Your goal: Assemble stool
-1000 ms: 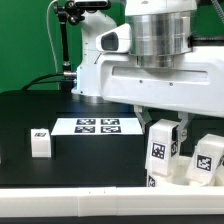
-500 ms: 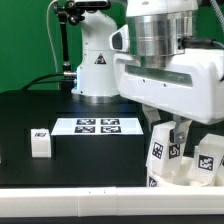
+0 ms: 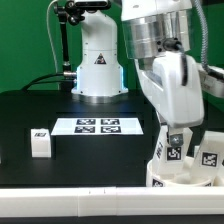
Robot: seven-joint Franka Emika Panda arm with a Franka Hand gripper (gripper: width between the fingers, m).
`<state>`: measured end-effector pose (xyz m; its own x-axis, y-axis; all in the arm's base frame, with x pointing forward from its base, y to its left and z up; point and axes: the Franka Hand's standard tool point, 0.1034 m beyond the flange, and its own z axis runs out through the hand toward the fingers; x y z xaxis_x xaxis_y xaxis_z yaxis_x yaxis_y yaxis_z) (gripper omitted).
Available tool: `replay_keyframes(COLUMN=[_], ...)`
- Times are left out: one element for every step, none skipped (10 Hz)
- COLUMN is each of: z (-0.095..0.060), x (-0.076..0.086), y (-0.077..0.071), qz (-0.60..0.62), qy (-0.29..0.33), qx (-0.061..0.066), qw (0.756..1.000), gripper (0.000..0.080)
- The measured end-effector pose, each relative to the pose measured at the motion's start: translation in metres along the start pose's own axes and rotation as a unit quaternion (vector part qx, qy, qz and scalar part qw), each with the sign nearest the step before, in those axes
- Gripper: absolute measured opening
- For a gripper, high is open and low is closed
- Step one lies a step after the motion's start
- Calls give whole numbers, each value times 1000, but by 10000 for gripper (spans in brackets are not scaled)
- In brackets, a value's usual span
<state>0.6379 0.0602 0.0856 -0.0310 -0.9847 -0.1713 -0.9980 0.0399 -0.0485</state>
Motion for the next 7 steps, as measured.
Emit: replay_keyframes(z=[0, 0, 1, 1, 1, 1, -1], x=[-1, -1, -2, -2, -2, -2, -3], y=[0, 0, 0, 0, 0, 0, 0], qz=[18, 39, 43, 38, 38, 34, 5], qy=[-4, -8, -9, -9, -9, -10, -11], qx=[1, 1, 1, 1, 1, 1, -2], qw=[1000, 999, 999, 999, 999, 999, 1000], gripper=[340, 340, 440, 440, 570, 626, 626])
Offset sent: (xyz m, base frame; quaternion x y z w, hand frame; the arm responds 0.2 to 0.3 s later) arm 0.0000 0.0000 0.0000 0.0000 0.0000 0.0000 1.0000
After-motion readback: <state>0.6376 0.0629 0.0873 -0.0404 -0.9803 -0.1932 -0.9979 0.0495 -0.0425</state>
